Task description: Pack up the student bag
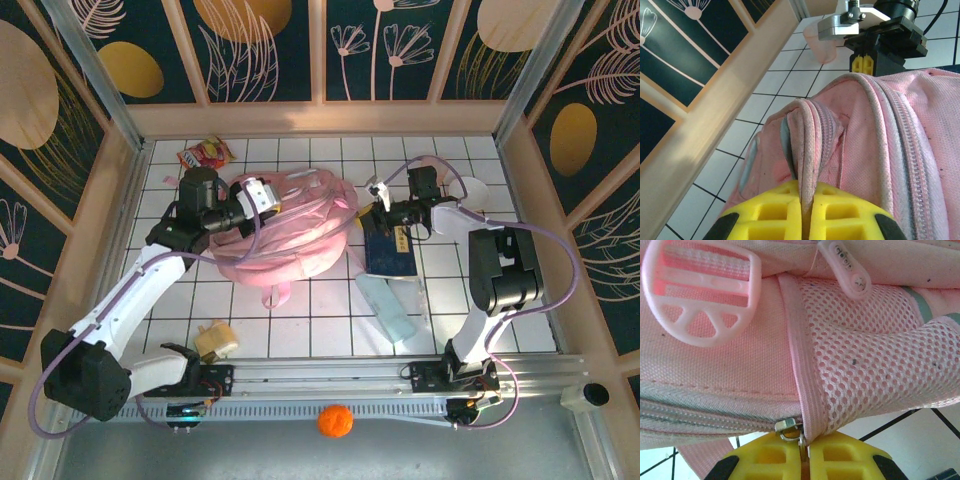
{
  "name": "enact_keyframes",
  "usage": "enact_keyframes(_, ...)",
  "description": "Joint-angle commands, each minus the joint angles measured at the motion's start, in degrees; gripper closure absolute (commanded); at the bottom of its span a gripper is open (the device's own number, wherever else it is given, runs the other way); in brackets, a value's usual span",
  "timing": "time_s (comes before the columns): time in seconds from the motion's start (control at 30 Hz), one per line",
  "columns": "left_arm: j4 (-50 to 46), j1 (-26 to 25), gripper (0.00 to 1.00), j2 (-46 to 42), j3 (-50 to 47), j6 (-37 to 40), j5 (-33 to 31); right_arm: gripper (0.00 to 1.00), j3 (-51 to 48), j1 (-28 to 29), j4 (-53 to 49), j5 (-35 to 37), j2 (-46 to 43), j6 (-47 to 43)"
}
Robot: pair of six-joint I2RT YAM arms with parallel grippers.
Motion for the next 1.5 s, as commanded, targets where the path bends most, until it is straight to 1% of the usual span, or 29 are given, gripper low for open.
enact_keyframes(0.0, 8.6, 0.7, 1.00, -2.9, -0.1, -1.3, -2.4, 0.91, 0.9, -0.2, -0.1, 2.6, -1.2, 3.4)
enact_keyframes(0.03, 8.8, 0.7, 1.00, -3.1, -0.1, -1.5, -1.9, 0.90, 0.7, -0.2, 0.0, 2.8, -1.2, 3.6)
enact_keyframes(0.13, 10.4, 0.7, 1.00, -4.2, -1.7, -2.1, -0.3, 0.95, 0.7, -0.2, 0.4, 3.6, -0.9, 4.1)
enact_keyframes(0.17, 11.1, 0.7, 1.00, -4.5, -2.0, -2.3, 0.0, 0.94, 0.8, -0.1, 0.6, 3.8, -0.8, 4.2)
enact_keyframes(0.27, 11.6, 0.7, 1.00, -4.9, -1.9, -2.7, 1.2, 0.87, 0.6, -0.1, 1.4, 3.2, -0.8, 4.7)
enact_keyframes(0.43, 12.8, 0.7, 1.00, -5.7, -1.9, -2.9, 3.2, 0.87, -0.2, -0.1, 3.3, 2.4, -0.7, 5.5)
enact_keyframes(0.53, 13.3, 0.7, 1.00, -6.1, -2.0, -2.8, 3.2, 0.82, -0.7, -0.1, 4.0, 1.8, -1.0, 5.5)
enact_keyframes(0.6, 13.3, 0.7, 1.00, -6.3, -1.8, -2.7, 3.5, 0.83, -1.2, -0.1, 4.6, 1.4, -1.1, 5.6)
enact_keyframes(0.67, 13.7, 0.7, 1.00, -6.3, -1.7, -3.1, 3.1, 0.87, -1.5, -0.1, 5.0, 1.6, -1.1, 6.1)
enact_keyframes(0.7, 13.7, 0.7, 1.00, -6.3, -1.6, -3.3, 2.4, 0.92, -1.5, -0.1, 4.9, 1.9, -1.1, 6.0)
enact_keyframes(0.73, 14.0, 0.7, 1.00, -6.2, -1.5, -3.8, 1.5, 0.99, -1.3, -0.2, 4.6, 2.1, -1.1, 6.1)
enact_keyframes(0.77, 14.0, 0.7, 1.00, -5.9, -1.2, -4.3, 0.2, 1.00, -1.2, -0.1, 4.5, 2.2, -1.3, 6.3)
enact_keyframes(0.87, 11.7, 0.7, 1.00, -4.6, -0.8, -3.9, -3.4, 1.00, -1.1, 0.0, 4.6, 1.8, -2.8, 7.6)
enact_keyframes(0.97, 11.3, 0.7, 1.00, -3.7, -1.1, -4.0, -7.4, 1.00, -1.0, 0.4, 4.2, 2.6, -4.7, 9.5)
enact_keyframes(1.03, 11.1, 0.6, 1.00, -2.9, -1.3, -4.4, -10.6, 1.00, -0.5, 1.0, 2.4, 4.3, -5.4, 9.5)
enact_keyframes(1.1, 10.6, 0.5, 1.00, -1.8, -1.2, -5.4, -14.6, 1.00, 0.7, 2.7, -1.3, 8.4, -6.5, 7.9)
enact_keyframes(1.2, 9.8, -0.6, 1.00, 0.0, -1.2, -5.6, -20.4, 1.00, 2.6, 4.5, -5.5, 13.0, -7.8, 6.1)
enact_keyframes(1.33, 10.9, -2.8, 1.00, 0.6, -1.8, -6.2, -24.6, 1.00, 4.7, 6.1, -9.2, 14.8, -8.7, 6.0)
enact_keyframes(1.47, 11.2, -5.6, 1.00, 2.7, -1.1, -9.2, -27.6, 1.00, 6.5, 8.0, -12.0, 14.6, -9.4, 7.6)
